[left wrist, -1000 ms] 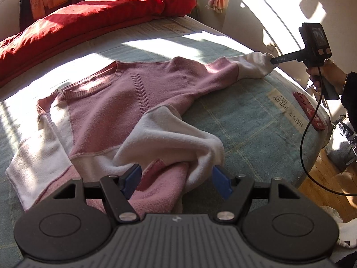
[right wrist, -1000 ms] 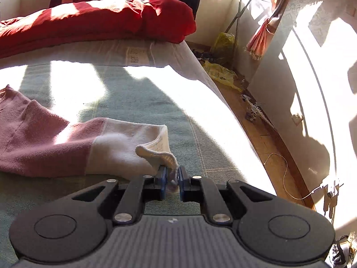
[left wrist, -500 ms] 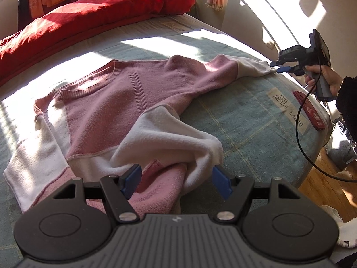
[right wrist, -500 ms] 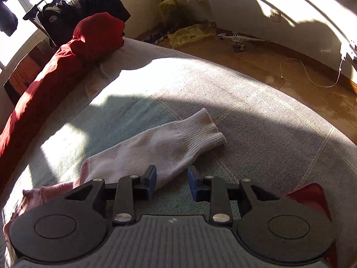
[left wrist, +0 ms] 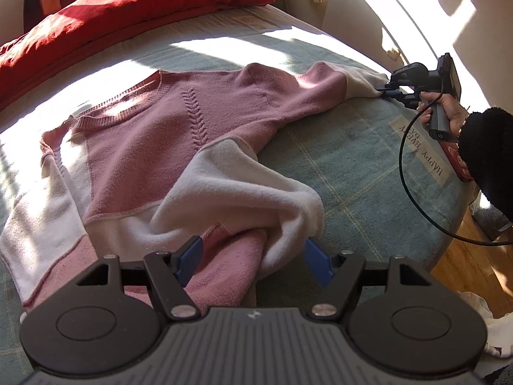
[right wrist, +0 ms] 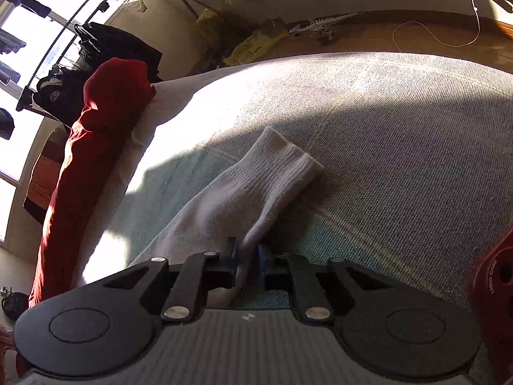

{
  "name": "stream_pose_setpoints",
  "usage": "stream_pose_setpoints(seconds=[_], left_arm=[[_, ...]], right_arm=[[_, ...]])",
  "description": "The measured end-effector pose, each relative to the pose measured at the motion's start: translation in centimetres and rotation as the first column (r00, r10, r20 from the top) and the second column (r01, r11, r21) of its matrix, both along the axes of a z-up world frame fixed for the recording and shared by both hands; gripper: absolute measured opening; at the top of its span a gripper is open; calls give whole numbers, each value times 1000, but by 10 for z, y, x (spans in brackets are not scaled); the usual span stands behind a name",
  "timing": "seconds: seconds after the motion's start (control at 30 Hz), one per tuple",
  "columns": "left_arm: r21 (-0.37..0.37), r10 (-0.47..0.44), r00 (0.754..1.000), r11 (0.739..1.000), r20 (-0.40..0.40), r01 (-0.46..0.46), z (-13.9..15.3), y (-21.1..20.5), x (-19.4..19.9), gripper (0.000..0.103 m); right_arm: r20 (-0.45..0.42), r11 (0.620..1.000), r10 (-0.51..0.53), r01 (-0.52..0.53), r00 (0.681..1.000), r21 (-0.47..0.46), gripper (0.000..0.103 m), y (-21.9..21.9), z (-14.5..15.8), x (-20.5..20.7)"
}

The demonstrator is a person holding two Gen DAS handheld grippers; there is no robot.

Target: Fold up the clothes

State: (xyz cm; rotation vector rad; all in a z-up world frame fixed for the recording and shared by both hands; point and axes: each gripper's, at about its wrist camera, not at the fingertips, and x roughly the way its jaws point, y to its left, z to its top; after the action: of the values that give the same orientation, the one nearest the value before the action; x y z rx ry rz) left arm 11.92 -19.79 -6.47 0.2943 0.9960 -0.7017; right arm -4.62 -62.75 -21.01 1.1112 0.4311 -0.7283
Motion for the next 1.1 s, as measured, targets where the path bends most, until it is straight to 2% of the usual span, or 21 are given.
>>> stream_pose_setpoints(seconds=[0.13, 0.33, 0.4, 0.43, 0.53, 0.63, 0.7, 0.77, 0.93, 1.0, 1.1], left_arm=[[-7, -3, 1000, 1000, 9, 3, 2, -1, 0, 71], [3, 1, 999, 1000, 32, -1, 1, -1, 0, 71], [-2, -1, 999, 1000, 33, 1, 1, -1, 1, 71], [-3, 2, 999, 1000, 34, -2, 1, -1, 1, 71], [-14, -1, 999, 1000, 43, 2, 4, 0, -1, 71], [-21, -6, 998, 1000, 56, 7, 7, 2, -2, 71], [-20, -6, 998, 1000, 67, 7, 8, 4, -2, 75], [-19, 5, 997, 1000, 81, -3, 9, 7, -1, 76], [-46, 44, 995, 998, 93, -40, 15, 22, 4, 77], [-55, 60, 994, 997, 95, -55, 16, 29, 7, 77], [-65, 81, 992, 995, 101, -75, 18, 40, 12, 77]], right_arm=[[21, 999, 9, -8, 1000, -47, 9, 3, 18, -10], [-7, 997, 13, -13, 1000, -82, 9, 5, 48, -29], [-99, 992, 30, -41, 995, -117, 11, 6, 54, -26], [-161, 991, 28, -49, 987, -128, 21, 7, 55, -23], [-300, 986, -4, -47, 954, -161, 23, 11, 59, -16], [-284, 980, 10, -66, 959, -186, 27, 22, 71, -9], [-247, 972, 106, -153, 963, -179, 35, 35, 79, 11], [-209, 949, 229, -266, 951, -168, 36, 53, 86, 39], [-161, 850, 482, -504, 861, -154, 36, 115, 96, 128], [-166, 811, 542, -564, 824, -154, 36, 140, 93, 163], [-231, 790, 562, -598, 794, -135, 36, 167, 78, 209]])
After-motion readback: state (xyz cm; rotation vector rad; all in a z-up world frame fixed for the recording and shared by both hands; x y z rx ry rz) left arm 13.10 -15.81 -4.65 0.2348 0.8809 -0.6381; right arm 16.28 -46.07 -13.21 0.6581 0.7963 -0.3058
